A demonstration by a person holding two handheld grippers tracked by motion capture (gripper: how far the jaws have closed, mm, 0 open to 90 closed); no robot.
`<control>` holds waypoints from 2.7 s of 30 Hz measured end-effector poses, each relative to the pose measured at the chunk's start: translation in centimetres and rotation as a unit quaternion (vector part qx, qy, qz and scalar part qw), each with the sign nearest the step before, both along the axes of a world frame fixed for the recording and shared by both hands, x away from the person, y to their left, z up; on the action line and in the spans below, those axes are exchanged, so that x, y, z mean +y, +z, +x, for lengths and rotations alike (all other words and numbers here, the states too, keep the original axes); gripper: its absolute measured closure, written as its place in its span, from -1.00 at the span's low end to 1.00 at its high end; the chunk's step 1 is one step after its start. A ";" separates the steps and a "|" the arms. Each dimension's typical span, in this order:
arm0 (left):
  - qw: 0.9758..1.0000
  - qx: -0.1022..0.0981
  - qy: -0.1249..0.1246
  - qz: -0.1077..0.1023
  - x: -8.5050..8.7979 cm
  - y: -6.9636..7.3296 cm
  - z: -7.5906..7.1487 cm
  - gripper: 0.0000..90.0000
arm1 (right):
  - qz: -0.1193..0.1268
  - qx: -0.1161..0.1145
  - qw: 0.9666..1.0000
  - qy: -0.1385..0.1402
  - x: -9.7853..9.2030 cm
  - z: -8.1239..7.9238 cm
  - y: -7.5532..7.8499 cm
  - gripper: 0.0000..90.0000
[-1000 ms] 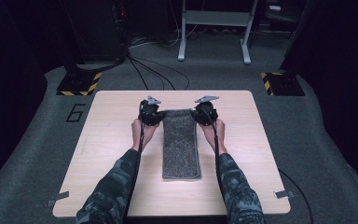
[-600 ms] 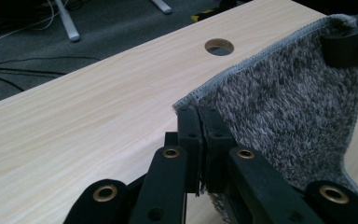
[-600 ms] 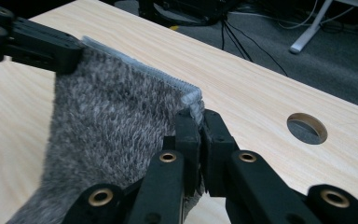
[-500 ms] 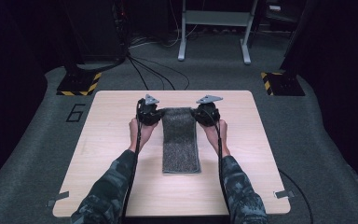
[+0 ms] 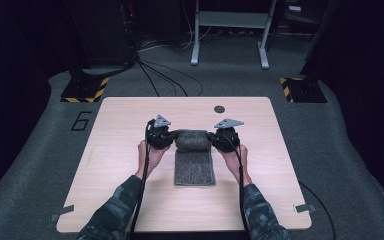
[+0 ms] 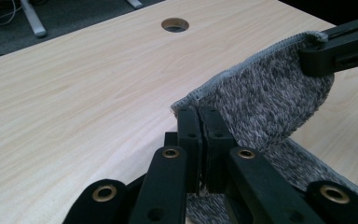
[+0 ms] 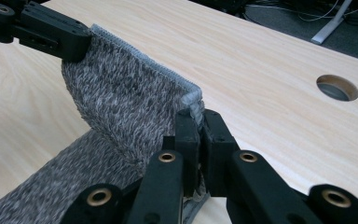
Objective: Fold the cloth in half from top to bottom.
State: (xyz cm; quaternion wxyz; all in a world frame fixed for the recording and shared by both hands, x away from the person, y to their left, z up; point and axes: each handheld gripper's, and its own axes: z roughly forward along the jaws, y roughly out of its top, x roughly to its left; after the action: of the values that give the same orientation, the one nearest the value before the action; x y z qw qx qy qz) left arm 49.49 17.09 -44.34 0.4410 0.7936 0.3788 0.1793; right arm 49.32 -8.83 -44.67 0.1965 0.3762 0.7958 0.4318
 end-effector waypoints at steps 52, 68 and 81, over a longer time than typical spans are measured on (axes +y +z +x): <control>0.999 0.050 -0.013 0.010 2.3 -2.3 -7.2 -0.14 | 0.002 0.050 0.999 0.007 -1.9 -7.7 -1.9 -0.15; 0.992 0.095 -0.035 0.070 0.4 -7.1 -7.4 -0.26 | -0.077 0.083 0.993 -0.015 -0.7 -7.6 -6.6 -0.40; 0.996 0.069 -0.026 0.049 1.0 -5.5 -6.4 -0.41 | -0.044 0.083 0.996 -0.008 -1.9 -6.4 -5.3 -0.51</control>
State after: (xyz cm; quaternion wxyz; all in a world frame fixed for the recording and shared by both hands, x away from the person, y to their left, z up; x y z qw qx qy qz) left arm 43.14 18.06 -49.86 0.3786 0.8344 0.3787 0.1309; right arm 42.92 -10.75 -49.92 0.1494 0.4080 0.8245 0.3626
